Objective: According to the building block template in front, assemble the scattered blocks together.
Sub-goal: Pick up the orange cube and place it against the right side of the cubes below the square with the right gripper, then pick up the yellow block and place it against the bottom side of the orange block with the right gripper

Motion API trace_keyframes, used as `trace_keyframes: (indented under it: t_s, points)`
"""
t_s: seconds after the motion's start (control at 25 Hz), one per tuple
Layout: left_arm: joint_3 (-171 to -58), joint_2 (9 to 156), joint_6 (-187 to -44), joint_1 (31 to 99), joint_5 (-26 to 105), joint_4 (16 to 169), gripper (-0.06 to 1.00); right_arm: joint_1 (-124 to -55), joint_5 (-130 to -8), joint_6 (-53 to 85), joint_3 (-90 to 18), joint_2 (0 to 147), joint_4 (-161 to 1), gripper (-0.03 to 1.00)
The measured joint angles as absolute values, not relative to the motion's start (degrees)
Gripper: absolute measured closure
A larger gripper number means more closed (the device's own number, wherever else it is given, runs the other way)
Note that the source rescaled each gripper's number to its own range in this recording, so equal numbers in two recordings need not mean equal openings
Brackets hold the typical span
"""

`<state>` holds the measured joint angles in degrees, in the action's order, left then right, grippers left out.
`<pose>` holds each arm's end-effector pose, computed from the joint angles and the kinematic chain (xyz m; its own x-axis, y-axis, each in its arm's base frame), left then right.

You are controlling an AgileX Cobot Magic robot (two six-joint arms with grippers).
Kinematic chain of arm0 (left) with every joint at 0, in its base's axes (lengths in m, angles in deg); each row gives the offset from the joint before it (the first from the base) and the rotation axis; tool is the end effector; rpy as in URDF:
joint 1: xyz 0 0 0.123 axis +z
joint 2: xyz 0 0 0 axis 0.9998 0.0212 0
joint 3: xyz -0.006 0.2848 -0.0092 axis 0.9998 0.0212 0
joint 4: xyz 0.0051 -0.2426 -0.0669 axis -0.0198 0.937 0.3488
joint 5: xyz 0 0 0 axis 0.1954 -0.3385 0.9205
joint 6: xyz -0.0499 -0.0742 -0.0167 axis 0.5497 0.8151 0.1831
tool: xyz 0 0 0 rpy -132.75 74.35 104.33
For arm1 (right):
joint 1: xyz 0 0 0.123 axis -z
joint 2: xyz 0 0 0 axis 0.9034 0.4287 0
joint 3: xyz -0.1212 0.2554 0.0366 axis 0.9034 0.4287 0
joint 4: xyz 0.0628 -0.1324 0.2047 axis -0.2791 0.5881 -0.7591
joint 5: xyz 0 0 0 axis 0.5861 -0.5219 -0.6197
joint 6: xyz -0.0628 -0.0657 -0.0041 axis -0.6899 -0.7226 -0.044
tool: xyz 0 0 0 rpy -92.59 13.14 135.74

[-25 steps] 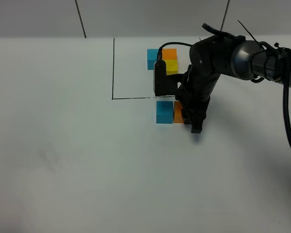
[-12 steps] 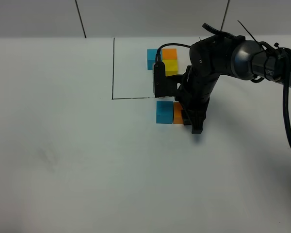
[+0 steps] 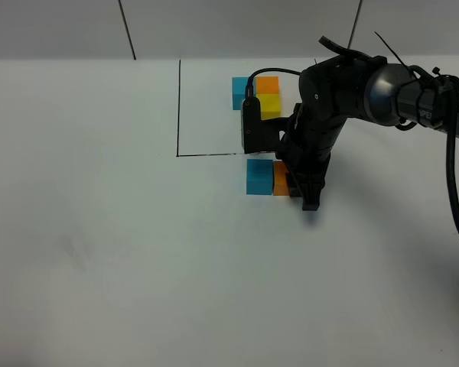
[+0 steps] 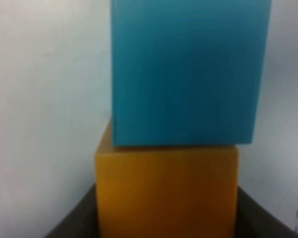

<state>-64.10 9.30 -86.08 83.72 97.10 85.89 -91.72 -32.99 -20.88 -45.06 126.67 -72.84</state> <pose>-0.0085 -0.0087 0.2781 -0.4510 0.0719 -0.8896 0.1940 0.9808 -0.0190 0.3925 0.2017 0.1239 -0.0573 -0.9916 -0.1162 -0.9810 0.0775 -0.1776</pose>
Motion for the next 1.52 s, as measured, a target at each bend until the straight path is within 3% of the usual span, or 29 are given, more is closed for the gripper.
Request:
trace_keyframes:
  t_s: [0.68,1.12,1.52]
  points:
    - [-64.10,9.30,-86.08,83.72,97.10,85.89,0.87,-91.72,-33.46,-20.65,-45.06,126.74,-73.47,0.93]
    - [-64.10,9.30,-86.08,83.72,97.10,85.89,0.87,-91.72,-33.96,-20.65,-45.06,127.15,-73.98,0.54]
    - [-64.10,9.30,-86.08,83.72,97.10,85.89,0.87,-91.72,-32.88,-13.78,-45.96,126.74,-72.80,0.28]
